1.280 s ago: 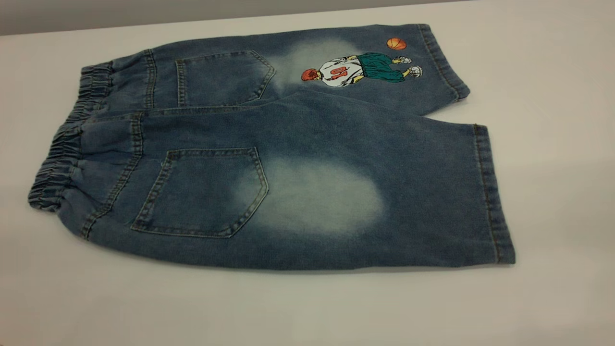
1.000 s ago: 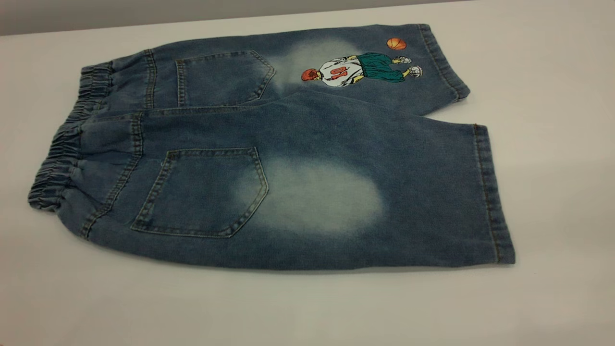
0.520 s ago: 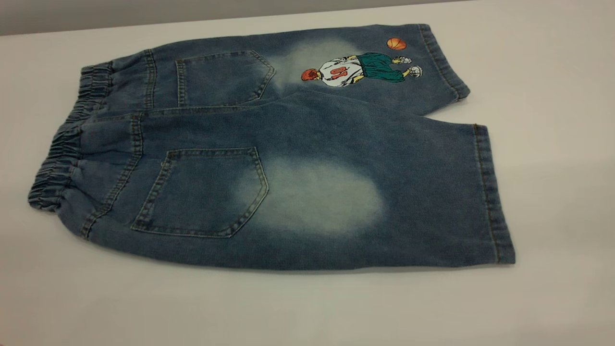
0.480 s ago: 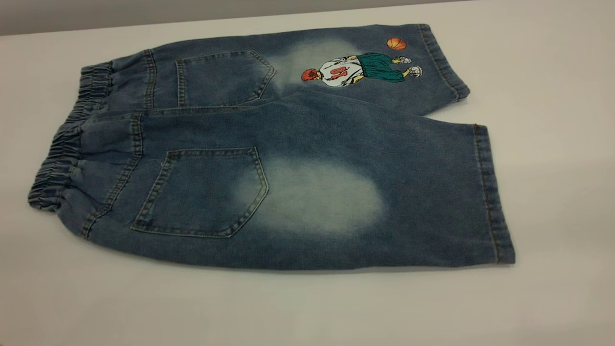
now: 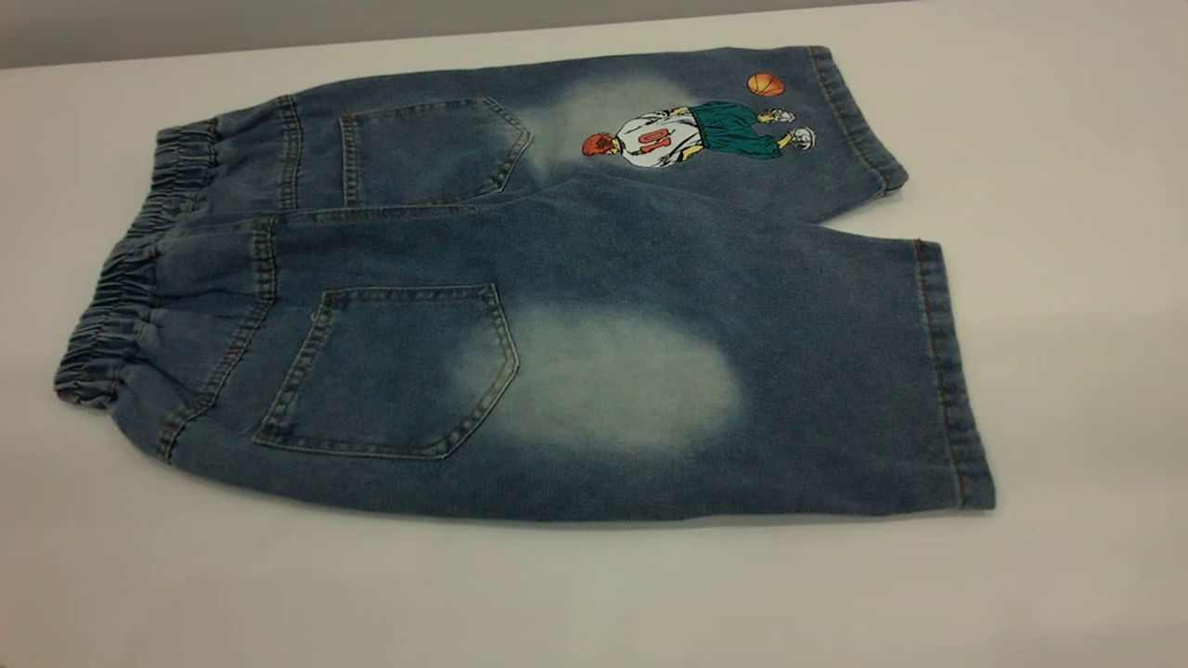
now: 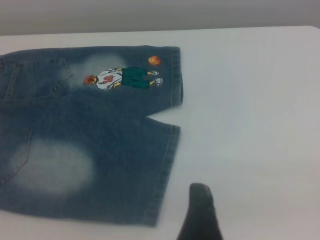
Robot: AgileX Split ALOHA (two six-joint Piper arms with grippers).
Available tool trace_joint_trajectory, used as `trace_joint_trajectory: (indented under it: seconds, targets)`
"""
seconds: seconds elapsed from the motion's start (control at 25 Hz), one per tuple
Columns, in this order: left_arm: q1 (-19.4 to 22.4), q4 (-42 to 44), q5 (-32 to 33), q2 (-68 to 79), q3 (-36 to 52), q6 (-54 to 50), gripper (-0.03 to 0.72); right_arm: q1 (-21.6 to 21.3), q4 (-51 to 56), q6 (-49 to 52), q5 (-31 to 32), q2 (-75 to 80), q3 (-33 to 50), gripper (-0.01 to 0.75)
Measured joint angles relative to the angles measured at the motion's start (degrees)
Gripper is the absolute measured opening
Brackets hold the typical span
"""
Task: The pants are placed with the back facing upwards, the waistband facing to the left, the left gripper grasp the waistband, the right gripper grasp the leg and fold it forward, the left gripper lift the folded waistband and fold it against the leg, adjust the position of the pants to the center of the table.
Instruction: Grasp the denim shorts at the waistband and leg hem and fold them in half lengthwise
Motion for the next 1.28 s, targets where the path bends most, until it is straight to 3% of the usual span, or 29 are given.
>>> trace_joint_trajectory:
  seconds: [0.44, 0.8, 0.92, 1.0, 1.28]
  targets:
    - [-0.11, 0.06, -0.07, 0.0, -0.1, -0.04, 0.486, 0.0, 2.63, 0.4, -0.73, 0.0, -0.13, 0.465]
    - [-0.11, 2.02, -2.64, 13.14, -6.11, -1.95, 0.486, 0.0, 4.15, -2.67, -10.6, 9.77, -4.46, 0.465]
    - [-0.11, 4.41, -6.66, 21.93, -6.16, -5.75, 0.486, 0.0, 4.15, -4.64, -13.68, 18.66, -4.04, 0.465]
    - [-0.11, 4.76, -12.8, 27.79, -6.16, -8.45, 0.485, 0.0, 4.61, -5.27, -15.81, 24.99, -3.8, 0.465]
    - [-0.05, 4.76, -25.33, 51.55, -6.16, -9.32, 0.485, 0.0, 10.93, -7.36, -23.51, 43.37, -3.8, 0.465]
